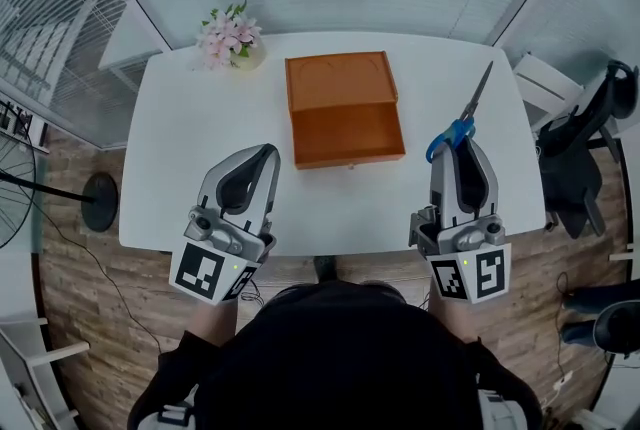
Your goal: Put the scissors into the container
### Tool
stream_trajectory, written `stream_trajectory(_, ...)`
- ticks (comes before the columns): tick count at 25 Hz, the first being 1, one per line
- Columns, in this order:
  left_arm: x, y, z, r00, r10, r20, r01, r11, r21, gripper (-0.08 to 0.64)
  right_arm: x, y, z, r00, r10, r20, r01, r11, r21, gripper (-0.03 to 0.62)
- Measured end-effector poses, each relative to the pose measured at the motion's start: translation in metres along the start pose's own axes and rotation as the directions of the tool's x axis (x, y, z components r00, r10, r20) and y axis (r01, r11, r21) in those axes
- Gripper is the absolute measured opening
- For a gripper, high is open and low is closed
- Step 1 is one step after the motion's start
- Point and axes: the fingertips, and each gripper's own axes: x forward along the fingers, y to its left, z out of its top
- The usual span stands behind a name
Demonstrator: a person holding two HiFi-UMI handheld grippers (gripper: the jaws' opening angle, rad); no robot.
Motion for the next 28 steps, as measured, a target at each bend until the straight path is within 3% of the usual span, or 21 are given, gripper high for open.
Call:
stream_trajectory(14,0.01,0.004,-0.004,1.0,0.021,0.001,-0.021,1.0,-0.006,0.011,0.01,-0.01,-0.006,1.0,0.014,0.001,-0.014,1.0,0.006,0.091)
stream_trajectory(28,0.035,-0.002,0.004,0.988,0.15,0.035,-0.15,0.989,-0.007,0.011,0.049,-0.039,-0.009,0.987,0.16,-0.023,-0.159,0.987,0.023,0.091)
